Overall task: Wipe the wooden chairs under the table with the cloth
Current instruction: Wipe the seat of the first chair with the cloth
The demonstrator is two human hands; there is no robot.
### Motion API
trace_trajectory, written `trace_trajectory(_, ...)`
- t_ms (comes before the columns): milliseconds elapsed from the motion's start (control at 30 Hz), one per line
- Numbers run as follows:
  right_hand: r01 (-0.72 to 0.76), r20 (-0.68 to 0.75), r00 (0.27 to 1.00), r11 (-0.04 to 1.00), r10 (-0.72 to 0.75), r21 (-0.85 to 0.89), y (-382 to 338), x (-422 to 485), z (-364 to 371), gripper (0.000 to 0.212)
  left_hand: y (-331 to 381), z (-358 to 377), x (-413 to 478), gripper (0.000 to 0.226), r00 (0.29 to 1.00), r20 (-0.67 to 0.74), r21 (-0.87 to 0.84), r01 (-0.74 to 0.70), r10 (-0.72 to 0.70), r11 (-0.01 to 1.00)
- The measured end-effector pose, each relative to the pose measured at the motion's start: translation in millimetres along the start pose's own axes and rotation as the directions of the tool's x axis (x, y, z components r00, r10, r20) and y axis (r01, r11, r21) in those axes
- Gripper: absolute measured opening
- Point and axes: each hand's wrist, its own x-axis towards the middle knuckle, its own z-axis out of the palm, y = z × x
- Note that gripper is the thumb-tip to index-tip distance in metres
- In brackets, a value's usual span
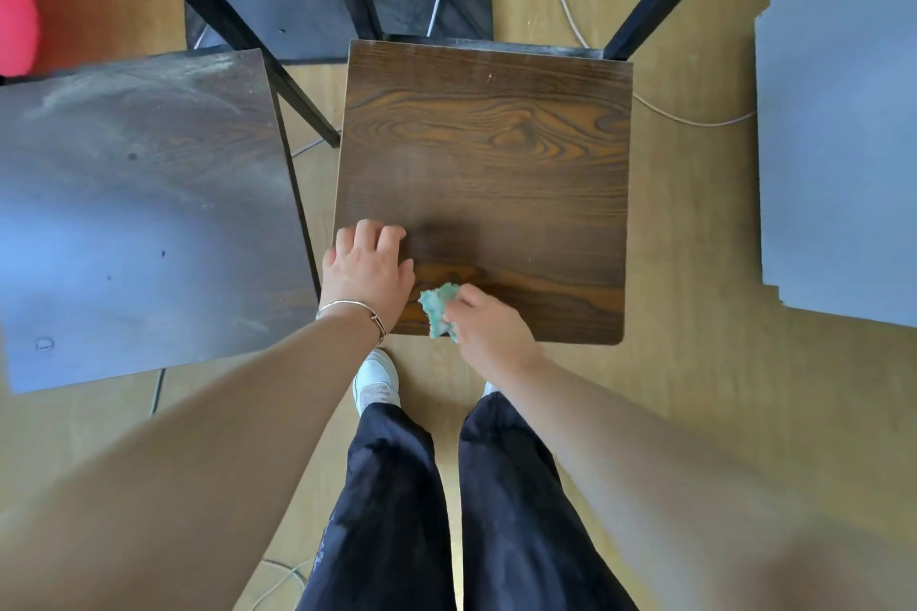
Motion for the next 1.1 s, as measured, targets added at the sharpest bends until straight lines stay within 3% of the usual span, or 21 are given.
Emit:
trace_trajectory(100,-0.039,-0.028,0.999,0.989,0.043,0.143,6.0,1.4,-17.8,0.018,5.6,-1.2,-6.9,0.038,1.000,-0.017,0.001,0.004,-0.004,1.000)
trace_trajectory(200,-0.157,-0.200,0.954,0.943,0.221,0.293,30.6,11.5,-64.3,0.015,5.0,-5.3,-10.5,0.038,0.999,-0.047,0.018,0.004,-0.003,1.000)
trace_trajectory(300,-0.296,-0.271,0.890,0.918,0.365,0.264,75.1,22.0,-110.1,0.014,-0.8,-6.3,-11.1,0.037,0.996,-0.083,0.000,0.031,-0.030,1.000)
trace_trajectory(433,-0.465,-0.208,0.842,0.865,0.498,0.188,118.2,27.7,-118.5,0.017,-5.8,2.0,-11.1,0.037,0.996,-0.071,-0.009,0.046,-0.046,0.999)
trace_trajectory(633,-0.523,-0.338,0.757,0.829,0.558,0.198,102.5,25.4,-83.1,0.026,-16.9,13.0,-9.3,0.038,0.998,-0.045,-0.014,-0.034,0.033,0.999)
trace_trajectory(833,-0.448,-0.335,0.800,0.867,0.498,0.219,15.4,-3.1,-16.3,0.011,-36.8,5.6,-16.2,0.038,0.990,-0.013,0.010,-0.139,0.139,0.990)
trace_trajectory(1033,-0.383,-0.180,0.872,0.863,0.456,0.329,-74.0,-5.5,55.7,0.008,-59.2,-6.4,-16.1,0.037,0.977,0.002,0.042,-0.214,0.214,0.976)
trace_trajectory(1100,-0.390,-0.170,0.866,0.848,0.470,0.358,-83.3,-2.7,59.2,0.007,-65.8,-12.3,-13.0,0.037,0.973,0.001,0.057,-0.232,0.232,0.971)
